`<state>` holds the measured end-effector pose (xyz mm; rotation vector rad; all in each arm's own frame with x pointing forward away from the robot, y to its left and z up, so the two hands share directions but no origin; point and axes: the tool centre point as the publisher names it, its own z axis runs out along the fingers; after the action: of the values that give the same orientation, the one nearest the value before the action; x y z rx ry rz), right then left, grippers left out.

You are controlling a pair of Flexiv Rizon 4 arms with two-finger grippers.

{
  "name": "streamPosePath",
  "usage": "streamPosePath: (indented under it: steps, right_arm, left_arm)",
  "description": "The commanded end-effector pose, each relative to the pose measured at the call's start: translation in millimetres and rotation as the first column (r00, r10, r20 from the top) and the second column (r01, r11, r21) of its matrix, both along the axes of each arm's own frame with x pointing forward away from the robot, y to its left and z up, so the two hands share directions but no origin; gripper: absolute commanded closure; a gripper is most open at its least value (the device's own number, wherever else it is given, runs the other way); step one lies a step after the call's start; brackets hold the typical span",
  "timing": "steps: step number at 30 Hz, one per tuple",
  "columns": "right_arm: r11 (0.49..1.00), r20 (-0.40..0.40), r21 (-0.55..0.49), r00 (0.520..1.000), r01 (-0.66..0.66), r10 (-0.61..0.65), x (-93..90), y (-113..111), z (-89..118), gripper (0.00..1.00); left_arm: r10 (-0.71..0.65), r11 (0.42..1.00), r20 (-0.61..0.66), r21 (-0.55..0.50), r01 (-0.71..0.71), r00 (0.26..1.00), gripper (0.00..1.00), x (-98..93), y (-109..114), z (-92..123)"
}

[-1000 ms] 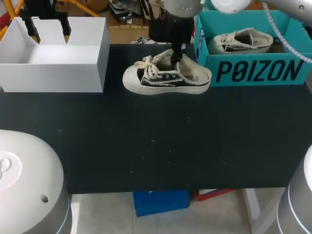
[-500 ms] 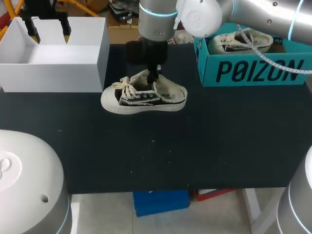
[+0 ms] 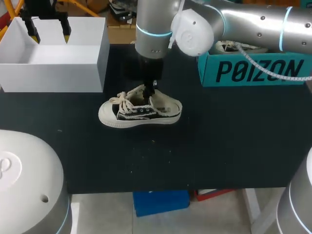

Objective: Take the shoe out of the shoebox, open the shoe tongue, remove and reinsert the insole, then place the shoe into the shoebox

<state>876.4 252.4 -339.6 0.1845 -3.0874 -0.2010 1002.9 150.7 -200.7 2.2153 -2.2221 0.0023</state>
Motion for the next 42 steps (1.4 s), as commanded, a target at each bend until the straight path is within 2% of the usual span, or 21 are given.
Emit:
streamPosePath:
  steps: [1, 10, 28, 29, 30, 31, 32, 33, 42]
  right_arm:
    - [1.000, -0.015, 0.011, 1.000, 0.003, -0.003, 2.7, 4, -13, 1.00]
    - [1.000, -0.055, 0.018, 0.998, 0.012, -0.011, 4.1, 3, -36, 1.00]
    - [1.000, -0.101, -0.014, 0.995, 0.001, -0.002, 8.4, 2, -60, 1.00]
    - [1.000, -0.103, -0.015, 0.995, 0.003, -0.004, 8.4, 2, -61, 0.93]
    - [1.000, -0.104, -0.014, 0.995, 0.004, -0.005, 8.5, 2, -60, 0.61]
    - [1.000, -0.105, -0.011, 0.995, 0.001, -0.002, 8.8, 2, -59, 0.24]
    - [1.000, -0.104, -0.010, 0.995, 0.002, -0.003, 8.8, 2, -58, 0.03]
    - [1.000, -0.104, -0.011, 0.995, 0.003, -0.004, 8.4, 1, -57, 0.00]
    - [0.999, -0.089, -0.038, 0.996, 0.026, -0.029, 0.7, -10, -28, 0.00]
  left_arm:
    - [0.002, 1.000, -0.002, 0.003, -0.002, 1.000, 0.00, -0.5, 0, 1]
    - [0.002, 1.000, -0.002, 0.003, -0.002, 1.000, 0.00, -0.5, 0, 1]
    - [0.002, 1.000, -0.002, 0.003, -0.002, 1.000, 0.00, -0.5, 0, 1]
    - [0.002, 1.000, -0.002, 0.003, -0.002, 1.000, 0.00, -0.5, 0, 1]
    - [0.002, 1.000, -0.002, 0.003, -0.002, 1.000, 0.00, -0.5, 0, 1]
    - [0.002, 1.000, -0.002, 0.003, -0.002, 1.000, 0.00, -0.5, 0, 1]
    - [0.002, 1.000, -0.002, 0.003, -0.002, 1.000, 0.00, -0.5, 0, 1]
    - [0.002, 1.000, -0.002, 0.003, -0.002, 1.000, 0.00, -0.5, 0, 1]
    - [0.002, 1.000, -0.002, 0.003, -0.002, 1.000, 0.00, -0.5, 0, 1]
